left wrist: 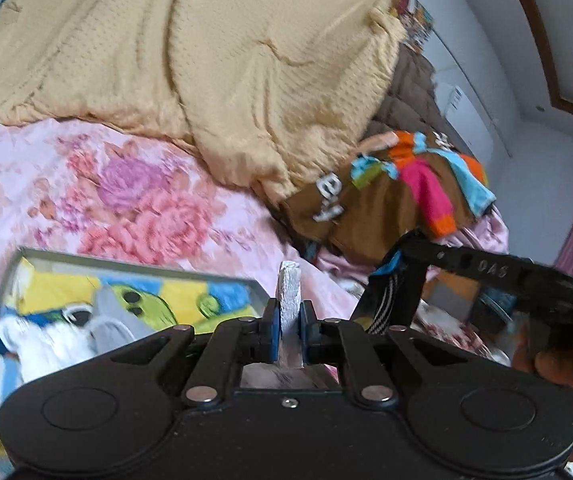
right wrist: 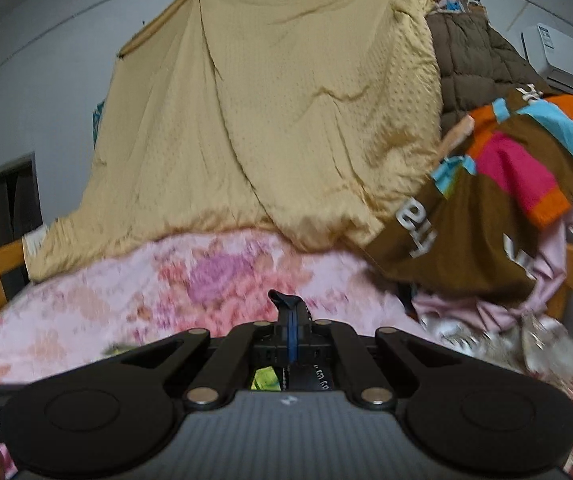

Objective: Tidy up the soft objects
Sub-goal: 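Lift the foam piece and sock up with both tools, then carry the foam piece and sock over the cartoon tray with both tools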

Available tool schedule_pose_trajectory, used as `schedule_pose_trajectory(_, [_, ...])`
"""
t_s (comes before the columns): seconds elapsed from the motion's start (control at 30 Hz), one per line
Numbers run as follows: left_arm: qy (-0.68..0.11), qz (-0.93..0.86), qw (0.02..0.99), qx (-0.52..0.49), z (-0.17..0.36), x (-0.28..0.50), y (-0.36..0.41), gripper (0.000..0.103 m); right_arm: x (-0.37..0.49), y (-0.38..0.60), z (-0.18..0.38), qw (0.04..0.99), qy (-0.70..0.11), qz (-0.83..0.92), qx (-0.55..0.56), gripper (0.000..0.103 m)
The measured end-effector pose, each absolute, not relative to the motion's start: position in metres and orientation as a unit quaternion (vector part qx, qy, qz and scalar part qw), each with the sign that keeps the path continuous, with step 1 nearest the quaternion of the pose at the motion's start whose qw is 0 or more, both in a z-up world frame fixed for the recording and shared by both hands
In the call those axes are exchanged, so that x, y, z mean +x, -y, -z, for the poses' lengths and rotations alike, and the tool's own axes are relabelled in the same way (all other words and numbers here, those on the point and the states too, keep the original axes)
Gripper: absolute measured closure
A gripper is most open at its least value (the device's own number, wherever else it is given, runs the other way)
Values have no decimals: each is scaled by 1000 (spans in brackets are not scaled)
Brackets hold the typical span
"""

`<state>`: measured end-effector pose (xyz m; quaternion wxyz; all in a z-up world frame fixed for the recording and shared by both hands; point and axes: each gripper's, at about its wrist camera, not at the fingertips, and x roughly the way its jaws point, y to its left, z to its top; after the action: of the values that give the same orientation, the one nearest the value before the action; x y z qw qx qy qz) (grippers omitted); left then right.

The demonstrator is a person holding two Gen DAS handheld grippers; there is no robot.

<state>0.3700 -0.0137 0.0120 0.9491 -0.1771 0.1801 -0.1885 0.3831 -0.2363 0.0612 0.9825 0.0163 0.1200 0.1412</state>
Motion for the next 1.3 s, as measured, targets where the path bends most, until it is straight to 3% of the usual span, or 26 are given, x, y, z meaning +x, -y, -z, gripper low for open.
schedule_pose_trajectory(0.3, [-183, 154, 952, -192, 8, 410, -15, 93, 434, 197, -47, 976, -131, -170, 32, 103])
schedule_pose_trajectory(1.0, [-269, 117, 933, -207, 44, 441, -29, 92, 459, 164, 28, 940, -285, -185, -10, 103])
schedule_pose_trajectory(1.3, [-276, 97, 937, -190, 40, 438, -26, 83, 454, 162, 30, 938, -293, -184, -18, 97])
